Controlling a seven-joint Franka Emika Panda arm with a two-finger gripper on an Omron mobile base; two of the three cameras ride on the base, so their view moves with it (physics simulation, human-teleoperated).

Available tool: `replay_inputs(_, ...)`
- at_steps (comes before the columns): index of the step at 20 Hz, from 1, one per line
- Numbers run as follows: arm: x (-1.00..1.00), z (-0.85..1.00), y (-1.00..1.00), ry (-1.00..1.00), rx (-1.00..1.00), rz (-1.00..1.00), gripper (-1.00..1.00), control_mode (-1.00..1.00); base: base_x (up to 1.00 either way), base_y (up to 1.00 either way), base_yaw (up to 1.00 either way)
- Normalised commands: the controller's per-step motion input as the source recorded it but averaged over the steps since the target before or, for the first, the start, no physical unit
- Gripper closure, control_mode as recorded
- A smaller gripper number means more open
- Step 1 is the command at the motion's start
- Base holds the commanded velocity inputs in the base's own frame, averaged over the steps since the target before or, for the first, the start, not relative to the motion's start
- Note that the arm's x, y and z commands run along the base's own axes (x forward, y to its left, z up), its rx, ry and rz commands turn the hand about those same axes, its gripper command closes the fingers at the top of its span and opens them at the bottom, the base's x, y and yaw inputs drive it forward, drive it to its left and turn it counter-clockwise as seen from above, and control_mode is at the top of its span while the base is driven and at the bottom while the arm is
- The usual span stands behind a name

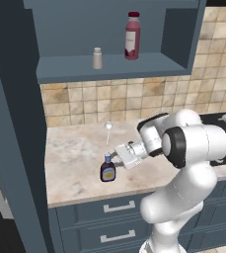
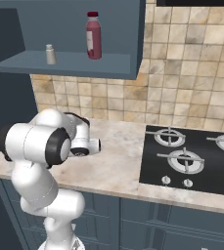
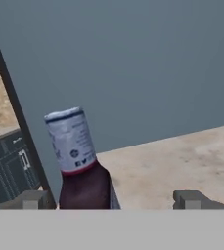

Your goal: Pick the shaker and condiment bottle from the counter and place them in the cabinet.

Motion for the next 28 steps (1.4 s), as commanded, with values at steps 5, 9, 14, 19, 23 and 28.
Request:
replay_inputs(5, 0.0, 0.0, 0.28, 0.07, 0.01, 0.0, -1.0, -1.0, 0.0, 0.0, 0.0)
replay_inputs(9, 0.0, 0.0, 0.33, 0.06, 0.0, 0.0, -1.0, -1.0, 0.0, 0.0, 0.0)
replay_inputs(14, 0.0, 0.0, 0.21, 0.04, 0.01, 0.0, -1.0, -1.0, 0.0, 0.0, 0.0)
replay_inputs(19, 0.0, 0.0, 0.09, 0.03, 0.01, 0.0, -1.0, -1.0, 0.0, 0.0, 0.0)
replay_inputs(23, -0.03, 0.0, 0.06, 0.0, 0.02, 0.0, -1.0, -1.0, 0.0, 0.0, 0.0)
replay_inputs(28, -0.01, 0.0, 0.13, 0.01, 0.0, 0.0, 1.0, -1.0, 0.0, 0.0, 0.0)
